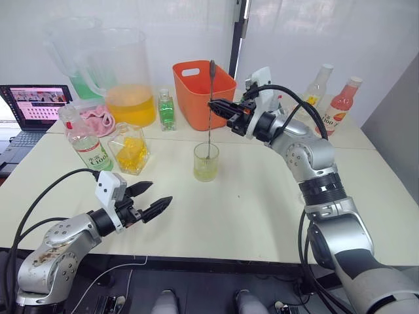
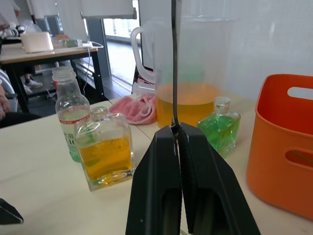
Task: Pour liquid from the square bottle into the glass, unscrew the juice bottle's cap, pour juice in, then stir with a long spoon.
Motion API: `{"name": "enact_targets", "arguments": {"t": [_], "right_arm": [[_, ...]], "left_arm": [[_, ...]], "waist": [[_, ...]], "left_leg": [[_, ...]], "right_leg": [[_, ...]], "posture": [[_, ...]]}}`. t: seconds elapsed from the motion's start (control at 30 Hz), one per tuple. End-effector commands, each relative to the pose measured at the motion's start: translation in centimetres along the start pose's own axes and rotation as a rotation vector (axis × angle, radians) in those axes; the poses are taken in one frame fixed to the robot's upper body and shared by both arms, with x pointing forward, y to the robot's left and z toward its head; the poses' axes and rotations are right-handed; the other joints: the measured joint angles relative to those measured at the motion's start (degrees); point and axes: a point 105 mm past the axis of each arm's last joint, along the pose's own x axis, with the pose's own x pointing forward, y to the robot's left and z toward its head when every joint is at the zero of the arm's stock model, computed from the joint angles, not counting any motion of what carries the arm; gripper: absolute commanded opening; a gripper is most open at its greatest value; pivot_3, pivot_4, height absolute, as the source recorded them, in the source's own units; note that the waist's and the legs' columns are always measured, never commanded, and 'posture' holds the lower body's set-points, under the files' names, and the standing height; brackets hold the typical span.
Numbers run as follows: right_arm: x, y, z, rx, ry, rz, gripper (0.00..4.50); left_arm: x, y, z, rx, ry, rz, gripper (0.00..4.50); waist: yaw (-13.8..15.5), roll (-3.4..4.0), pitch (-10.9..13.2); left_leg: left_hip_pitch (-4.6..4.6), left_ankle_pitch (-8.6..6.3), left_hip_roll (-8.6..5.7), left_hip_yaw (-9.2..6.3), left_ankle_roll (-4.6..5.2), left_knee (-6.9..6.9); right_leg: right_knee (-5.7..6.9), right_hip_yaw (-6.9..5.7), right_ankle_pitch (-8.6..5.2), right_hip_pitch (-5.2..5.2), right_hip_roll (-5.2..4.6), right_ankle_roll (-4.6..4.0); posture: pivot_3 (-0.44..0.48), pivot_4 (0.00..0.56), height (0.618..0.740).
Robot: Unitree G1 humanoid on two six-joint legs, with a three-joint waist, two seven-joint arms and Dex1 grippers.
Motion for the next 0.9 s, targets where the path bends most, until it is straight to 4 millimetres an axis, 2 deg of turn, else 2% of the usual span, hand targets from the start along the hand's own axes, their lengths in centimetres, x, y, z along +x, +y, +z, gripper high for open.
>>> {"name": "enact_targets", "arguments": {"t": [0.03, 0.2, 0.37, 0.47, 0.77, 0.9], "right_arm": [[0.0, -0.2, 0.2, -0.087, -0.013, -0.012, 0.0], [0.7, -0.4, -0.4, -0.094, -0.05, -0.033, 0.0], [1.8, 0.7, -1.3, -0.035, -0.077, 0.004, 0.0], [1.9, 1.1, -1.1, -0.02, -0.08, 0.027, 0.0], [-0.2, 2.0, -0.1, -0.024, 0.005, 0.121, 0.0], [-0.8, 0.6, -0.7, -0.124, 0.054, 0.064, 0.0]], "left_arm": [[0.0, -0.4, 1.1, 0.058, -0.027, -0.009, 4.46], [0.2, -0.5, 1.2, 0.06, -0.027, -0.015, 4.46], [0.4, -0.5, 1.2, 0.069, -0.015, -0.022, 4.46], [0.5, -0.5, 1.1, 0.069, -0.013, -0.026, 4.46], [1.1, -0.5, 0.8, 0.071, 0.002, -0.05, 4.46], [1.3, -0.5, 0.7, 0.071, 0.004, -0.056, 4.46]], "waist": [[-0.03, 0.0, 0.0], [-0.05, 0.0, 0.0], [-0.16, 0.0, 0.0], [-0.12, 0.0, 0.0], [-0.07, 0.01, 0.0], [-0.08, 0.01, 0.0]], "left_leg": [[0.0, 0.0, 0.0, 0.0, 0.0, 0.0], [0.01, 0.0, 0.0, 0.0, -0.01, 0.0], [0.01, 0.01, 0.0, -0.01, -0.02, 0.0], [0.01, 0.01, 0.0, -0.01, -0.02, 0.01], [0.05, 0.01, 0.0, -0.06, -0.02, -0.01], [0.08, 0.01, 0.0, -0.05, -0.02, -0.01]], "right_leg": [[0.01, 0.0, 0.0, 0.0, 0.0, 0.0], [0.06, 0.0, 0.0, -0.02, 0.01, 0.0], [0.16, 0.0, 0.0, -0.06, 0.02, 0.0], [0.44, 0.0, -0.01, -0.13, 0.02, 0.04], [0.62, -0.01, -0.08, -0.19, 0.06, 0.0], [0.62, -0.01, -0.16, -0.18, 0.06, -0.08]], "posture": [[0.0, 0.15, 0.717], [0.0, 0.15, 0.717], [0.0, 0.15, 0.717], [0.0, 0.15, 0.717], [0.0, 0.15, 0.717], [0.0, 0.15, 0.717]]}}
